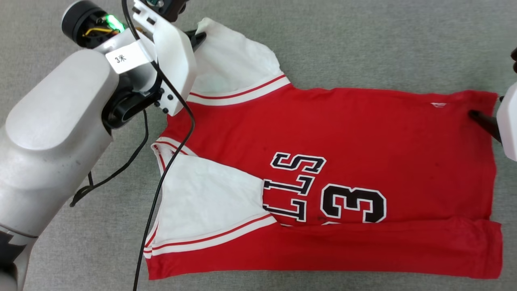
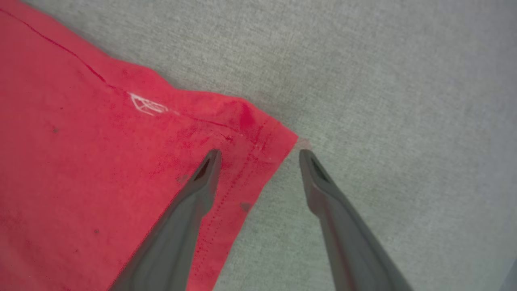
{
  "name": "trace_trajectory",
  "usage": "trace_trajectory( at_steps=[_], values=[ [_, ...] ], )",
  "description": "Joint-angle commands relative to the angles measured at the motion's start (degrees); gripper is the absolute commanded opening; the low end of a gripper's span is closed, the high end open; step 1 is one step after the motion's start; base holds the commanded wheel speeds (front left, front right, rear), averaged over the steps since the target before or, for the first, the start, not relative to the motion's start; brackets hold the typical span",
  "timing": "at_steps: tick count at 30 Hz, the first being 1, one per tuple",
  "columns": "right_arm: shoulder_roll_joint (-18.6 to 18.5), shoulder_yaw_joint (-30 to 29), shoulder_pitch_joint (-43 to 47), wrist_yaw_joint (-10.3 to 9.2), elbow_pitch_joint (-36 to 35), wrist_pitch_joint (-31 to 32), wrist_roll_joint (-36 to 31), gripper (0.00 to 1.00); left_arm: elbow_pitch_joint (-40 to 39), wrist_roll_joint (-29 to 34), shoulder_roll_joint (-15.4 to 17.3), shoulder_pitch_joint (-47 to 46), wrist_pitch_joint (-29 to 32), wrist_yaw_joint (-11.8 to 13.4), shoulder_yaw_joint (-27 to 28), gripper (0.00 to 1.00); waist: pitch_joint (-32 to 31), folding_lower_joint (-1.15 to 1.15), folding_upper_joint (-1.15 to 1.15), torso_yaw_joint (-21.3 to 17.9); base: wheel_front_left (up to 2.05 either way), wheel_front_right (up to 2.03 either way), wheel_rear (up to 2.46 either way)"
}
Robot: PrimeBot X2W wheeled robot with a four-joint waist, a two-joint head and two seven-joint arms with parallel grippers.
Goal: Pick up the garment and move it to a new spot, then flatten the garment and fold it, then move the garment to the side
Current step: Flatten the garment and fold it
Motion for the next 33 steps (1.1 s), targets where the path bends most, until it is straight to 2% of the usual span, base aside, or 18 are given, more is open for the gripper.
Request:
trace_trajectory(
  at_steps=[1, 7, 10, 11, 12, 13, 24, 29, 33],
  values=[
    [0.9, 0.9, -1.6, -0.05, 2.1, -0.8, -0.5, 1.0, -0.3, 0.5, -0.2, -0.9, -0.4, 0.1, 0.1, 0.0, 1.2, 0.0, 0.0, 0.8, 0.0, 0.0, 0.0],
    [3.0, 4.9, -1.8, -0.03, 8.7, -3.3, 1.4, 1.0, -0.4, 0.9, -0.5, -1.8, -1.3, 0.0, 0.1, 0.0, 2.5, 0.0, 0.0, 1.7, 0.0, 0.0, 0.0],
    [2.6, 7.6, -0.9, 0.01, 10.0, -4.2, 2.8, 1.0, -0.1, 0.7, -0.2, -1.5, -1.8, -0.1, 0.1, 0.0, 2.5, 0.0, 0.0, 1.7, 0.0, 0.0, 0.0],
    [2.6, 8.0, -1.0, 0.04, 10.2, -4.8, 3.3, 0.46, 0.1, 0.7, -0.1, -1.4, -2.0, -0.1, 0.2, 0.0, 2.4, 0.0, 0.0, 1.6, 0.0, 0.0, 0.0],
    [2.4, 8.4, -1.2, 0.04, 10.3, -5.7, 3.8, 0.14, 0.3, 0.5, 0.1, -1.1, -2.1, -0.1, 0.2, 0.0, 2.2, 0.0, 0.0, 1.5, 0.0, 0.0, 0.0],
    [2.3, 8.7, -1.5, 0.03, 10.4, -6.6, 4.1, 0.0, 0.5, 0.4, 0.2, -0.8, -2.5, -0.1, 0.3, 0.0, 1.9, 0.0, 0.0, 1.3, 0.0, 0.0, 0.0],
    [-0.6, 10.9, -0.6, -0.06, 9.4, -20.4, 6.5, 0.0, 1.9, -1.7, 1.7, 4.7, -6.0, 0.5, 1.0, 0.0, -5.8, 0.0, 0.0, 0.5, 0.0, 0.0, 0.0],
    [-1.4, 11.4, 3.1, -0.06, 8.1, -26.2, 7.3, 0.0, -0.5, -2.8, 3.4, 9.4, -7.1, 1.8, 0.6, 0.0, -9.7, 0.0, 0.0, 0.5, 0.0, 0.0, 0.0],
    [-2.1, 11.6, 6.4, -0.06, 6.7, -28.6, 7.7, 0.0, -3.0, -3.7, 4.7, 13.4, -7.9, 3.0, 0.5, 0.0, -11.7, 0.0, 0.0, 0.5, 0.0, 0.0, 0.0]
  ],
)
